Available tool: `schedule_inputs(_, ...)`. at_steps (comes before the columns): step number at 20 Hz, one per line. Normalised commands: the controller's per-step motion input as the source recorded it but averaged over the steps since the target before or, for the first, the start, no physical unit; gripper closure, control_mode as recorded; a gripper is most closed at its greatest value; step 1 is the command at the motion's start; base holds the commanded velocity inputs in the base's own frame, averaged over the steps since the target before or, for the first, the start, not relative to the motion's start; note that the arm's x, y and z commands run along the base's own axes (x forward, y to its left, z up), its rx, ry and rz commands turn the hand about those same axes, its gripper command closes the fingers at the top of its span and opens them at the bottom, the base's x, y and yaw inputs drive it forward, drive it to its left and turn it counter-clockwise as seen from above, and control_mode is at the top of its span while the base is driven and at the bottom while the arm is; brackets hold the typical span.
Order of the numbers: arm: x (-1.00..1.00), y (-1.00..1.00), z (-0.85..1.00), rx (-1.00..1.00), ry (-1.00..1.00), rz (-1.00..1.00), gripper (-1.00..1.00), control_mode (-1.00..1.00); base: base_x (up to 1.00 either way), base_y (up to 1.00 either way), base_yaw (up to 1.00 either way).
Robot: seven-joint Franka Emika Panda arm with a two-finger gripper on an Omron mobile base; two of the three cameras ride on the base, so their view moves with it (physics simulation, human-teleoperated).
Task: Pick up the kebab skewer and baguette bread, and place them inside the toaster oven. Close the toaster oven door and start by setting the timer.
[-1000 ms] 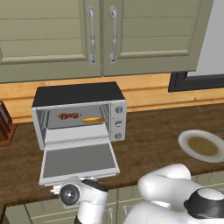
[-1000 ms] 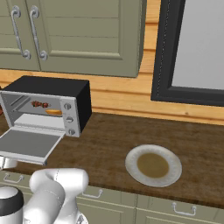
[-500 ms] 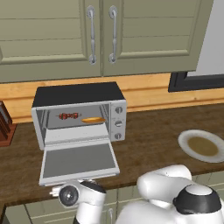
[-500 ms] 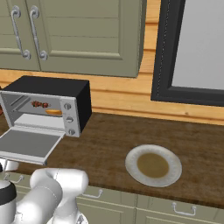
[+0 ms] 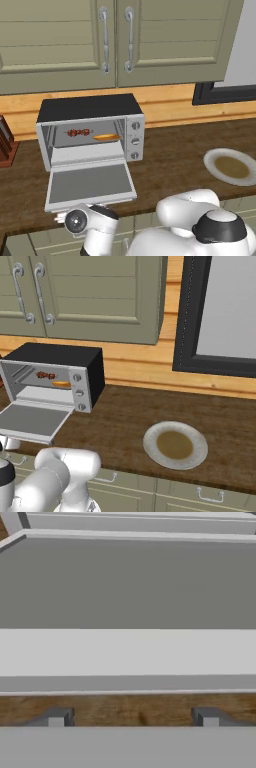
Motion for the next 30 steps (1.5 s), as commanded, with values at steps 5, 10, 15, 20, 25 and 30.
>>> schedule_inputs(5,0.23,0.07,-0.29,-0.01,0.00,0.00,-1.00,-1.00,0.00,0.00,0.00)
schedule_inputs(10,0.34,0.10,-0.27,-0.01,0.00,0.00,-1.00,-1.00,0.00,0.00,0.00)
schedule_inputs(15,0.38,0.07,-0.12,0.00,0.00,0.00,-1.00,-1.00,0.00,0.00,0.00)
schedule_inputs(20,0.45,0.00,-0.01,0.00,-0.02,0.00,-1.00,-1.00,0.00,0.00,0.00)
schedule_inputs(25,0.53,0.00,0.09,0.00,-0.04,0.00,-1.00,-1.00,0.00,0.00,0.00)
schedule_inputs(30,0.52,0.00,0.35,0.01,-0.08,0.00,-1.00,-1.00,0.00,0.00,0.00)
